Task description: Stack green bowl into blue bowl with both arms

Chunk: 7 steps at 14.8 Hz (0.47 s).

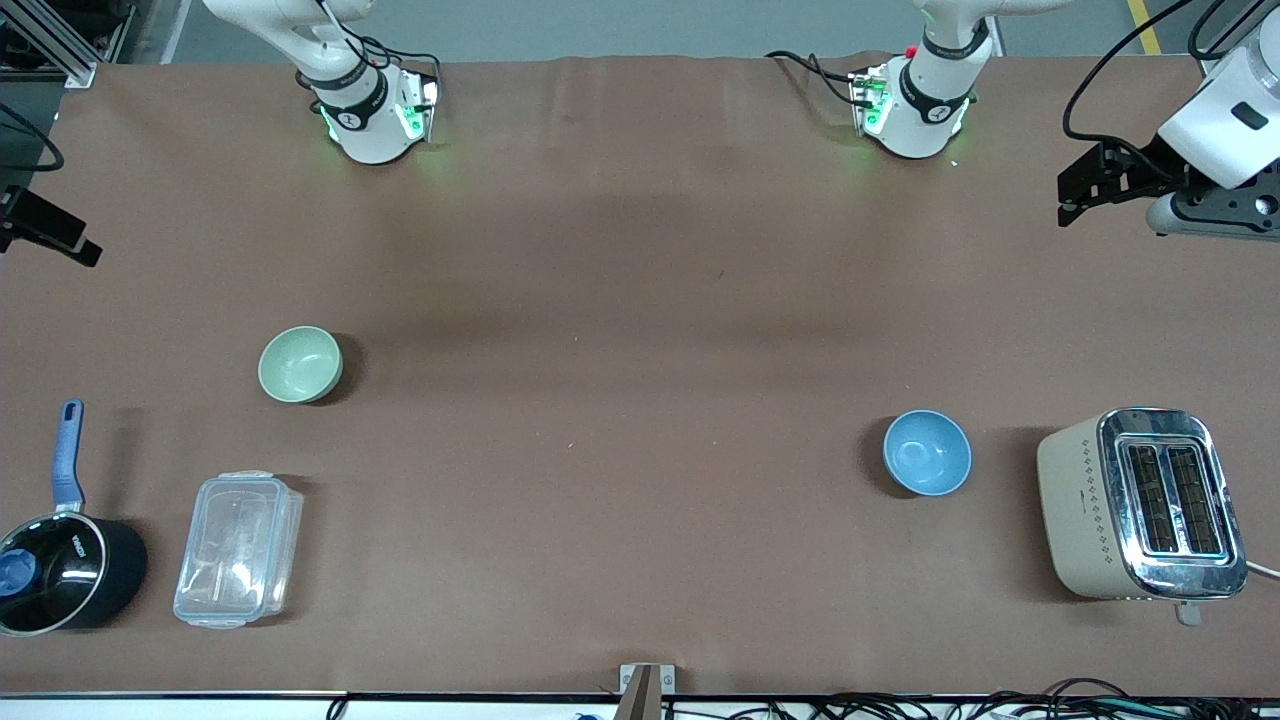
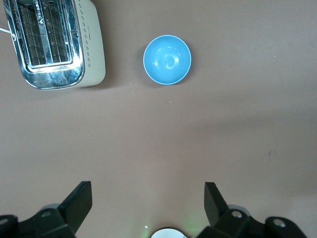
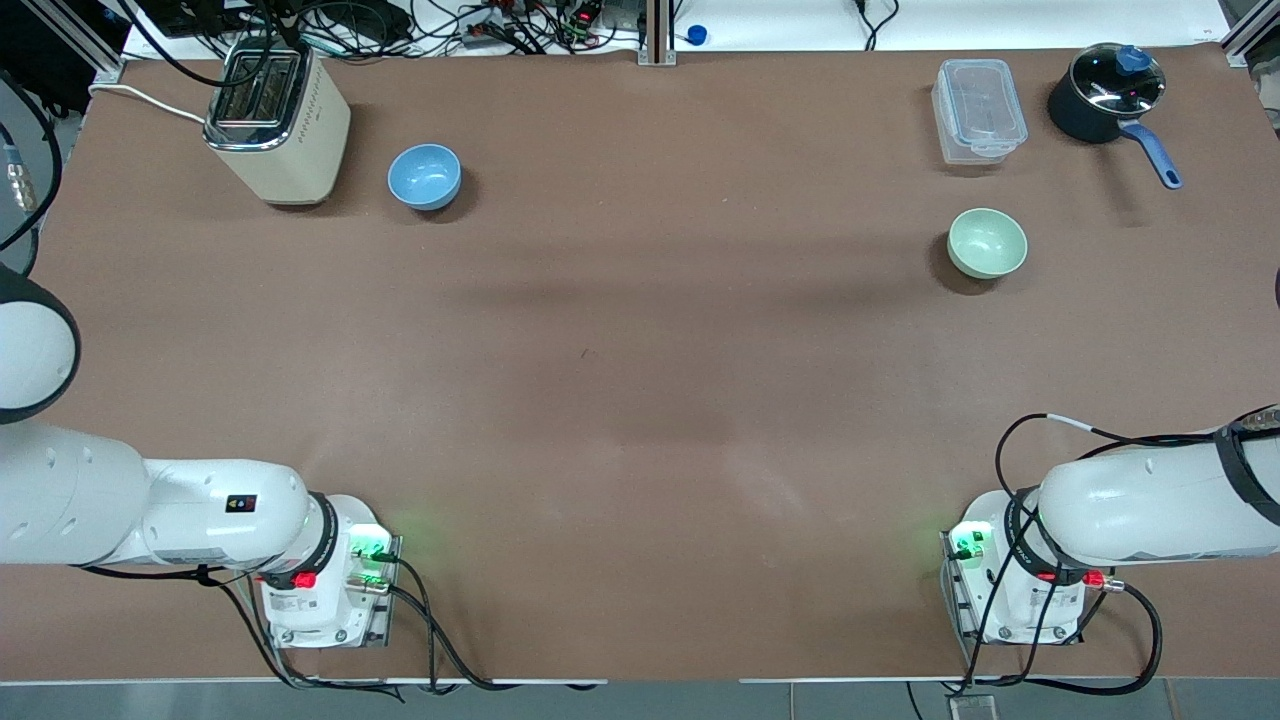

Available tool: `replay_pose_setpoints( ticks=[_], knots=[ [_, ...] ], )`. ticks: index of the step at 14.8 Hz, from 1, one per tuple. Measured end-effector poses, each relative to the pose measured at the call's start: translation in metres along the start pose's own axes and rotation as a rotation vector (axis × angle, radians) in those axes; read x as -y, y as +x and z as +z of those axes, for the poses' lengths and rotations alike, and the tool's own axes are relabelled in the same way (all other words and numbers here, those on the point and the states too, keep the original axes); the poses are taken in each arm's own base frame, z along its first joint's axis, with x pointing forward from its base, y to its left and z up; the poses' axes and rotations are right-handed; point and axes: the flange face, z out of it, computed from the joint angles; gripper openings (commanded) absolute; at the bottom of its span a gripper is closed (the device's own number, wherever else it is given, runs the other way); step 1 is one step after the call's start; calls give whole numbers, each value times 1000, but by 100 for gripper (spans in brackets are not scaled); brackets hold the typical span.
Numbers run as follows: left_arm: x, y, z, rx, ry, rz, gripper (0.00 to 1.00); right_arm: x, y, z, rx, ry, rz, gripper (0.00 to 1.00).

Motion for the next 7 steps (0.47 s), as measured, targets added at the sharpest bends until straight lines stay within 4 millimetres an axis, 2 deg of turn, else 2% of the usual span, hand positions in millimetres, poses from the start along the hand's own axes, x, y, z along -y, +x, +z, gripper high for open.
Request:
replay_pose_setpoints(
  ticks=[5,7],
  knots=[
    [6,5,2,-3,-2,2,100,-1,0,0,0,0,1,100],
    [8,21,19,22,-9,5,100,-1,0,0,2,0,3,100]
  ],
)
